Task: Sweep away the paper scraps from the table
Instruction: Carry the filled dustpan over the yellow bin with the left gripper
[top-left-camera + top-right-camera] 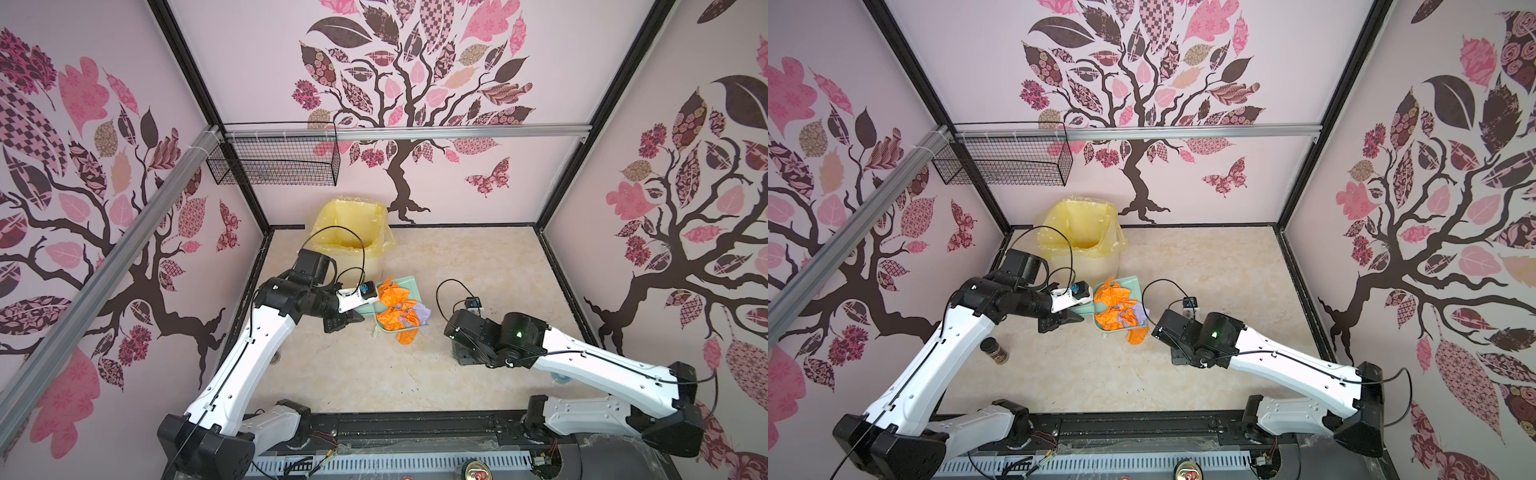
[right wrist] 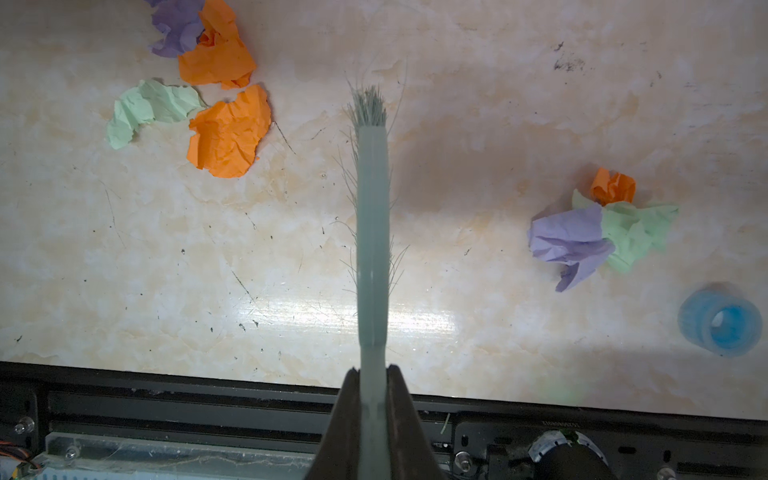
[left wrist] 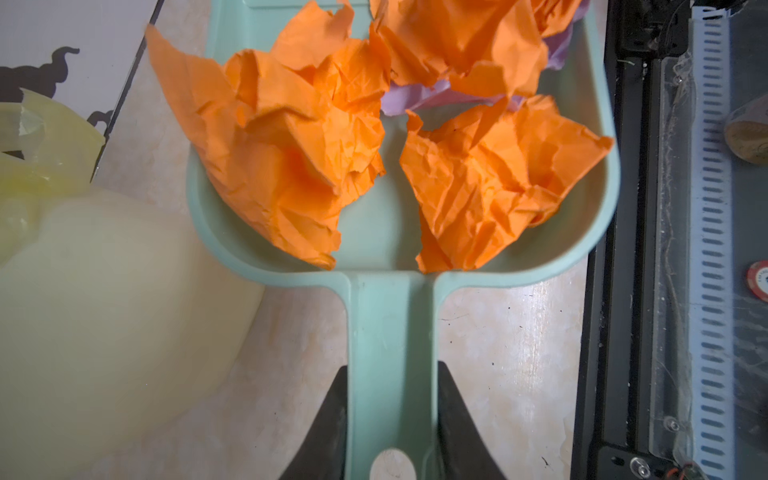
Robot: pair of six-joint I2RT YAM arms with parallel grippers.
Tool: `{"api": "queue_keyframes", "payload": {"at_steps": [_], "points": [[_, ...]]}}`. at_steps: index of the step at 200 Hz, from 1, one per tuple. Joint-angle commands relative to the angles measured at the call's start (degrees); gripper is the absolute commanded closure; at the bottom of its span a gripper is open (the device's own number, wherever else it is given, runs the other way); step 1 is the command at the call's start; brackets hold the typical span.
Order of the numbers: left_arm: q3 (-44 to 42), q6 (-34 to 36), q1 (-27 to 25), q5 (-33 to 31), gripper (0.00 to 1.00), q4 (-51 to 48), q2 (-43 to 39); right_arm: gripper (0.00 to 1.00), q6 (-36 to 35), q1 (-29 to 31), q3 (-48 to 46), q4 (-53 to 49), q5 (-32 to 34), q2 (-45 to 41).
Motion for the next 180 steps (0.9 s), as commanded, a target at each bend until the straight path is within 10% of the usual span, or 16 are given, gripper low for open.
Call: {"api": "queue_keyframes", "payload": {"at_steps": [1,88,180], "points": [[8.1,3.3,4.0,4.8,1.0,-5.5,3.6,1.0,-1.0,-0.3,0.5,0.2,0.4,-0.4],[42.1,11.2,18.7,9.2,1.0,-22.4,25.7,1.0,-2.2,-1.0,-0.6,1.9,0.0,-0.3],[71.5,14.4,21.7,-1.0,1.0,-30.9,43.6,1.0,-2.3,-1.3,-3.1,4.0,-1.2,-1.2]]}}
